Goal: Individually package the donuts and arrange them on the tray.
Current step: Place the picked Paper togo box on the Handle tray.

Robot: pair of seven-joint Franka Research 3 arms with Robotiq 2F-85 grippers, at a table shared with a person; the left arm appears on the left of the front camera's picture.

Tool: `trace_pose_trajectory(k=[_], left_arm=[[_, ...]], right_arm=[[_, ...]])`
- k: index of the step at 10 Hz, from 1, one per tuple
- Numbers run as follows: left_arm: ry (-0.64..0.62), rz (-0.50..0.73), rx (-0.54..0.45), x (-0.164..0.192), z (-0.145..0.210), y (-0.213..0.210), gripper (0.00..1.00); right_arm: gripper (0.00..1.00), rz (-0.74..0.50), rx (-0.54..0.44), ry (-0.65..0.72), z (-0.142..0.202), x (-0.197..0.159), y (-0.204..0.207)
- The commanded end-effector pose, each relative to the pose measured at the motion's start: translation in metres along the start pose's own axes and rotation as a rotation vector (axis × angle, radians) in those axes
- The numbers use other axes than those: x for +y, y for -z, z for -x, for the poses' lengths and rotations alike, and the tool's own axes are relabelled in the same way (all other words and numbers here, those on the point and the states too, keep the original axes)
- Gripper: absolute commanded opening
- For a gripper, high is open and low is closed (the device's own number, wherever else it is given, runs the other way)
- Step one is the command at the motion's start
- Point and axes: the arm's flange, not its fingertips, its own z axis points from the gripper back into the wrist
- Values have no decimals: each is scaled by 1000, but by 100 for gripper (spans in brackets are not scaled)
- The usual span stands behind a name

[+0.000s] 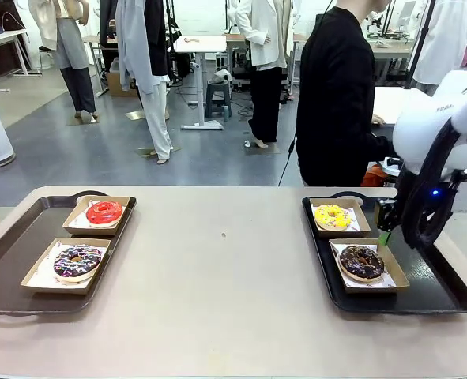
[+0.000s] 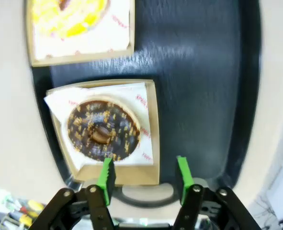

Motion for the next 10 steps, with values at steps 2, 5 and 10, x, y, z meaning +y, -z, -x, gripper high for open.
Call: trace_pose_trajectory(k=[2, 5, 10], left_arm=[[2, 3, -6, -1, 1, -1, 100], [2, 3, -6, -1, 1, -1, 100], [2, 3, -6, -1, 1, -1, 100]], right_arm=[[100, -15, 3, -70, 34, 11, -48], [100, -2, -7, -104, 54, 12, -71], [100, 1, -10, -83, 52, 16, -73]])
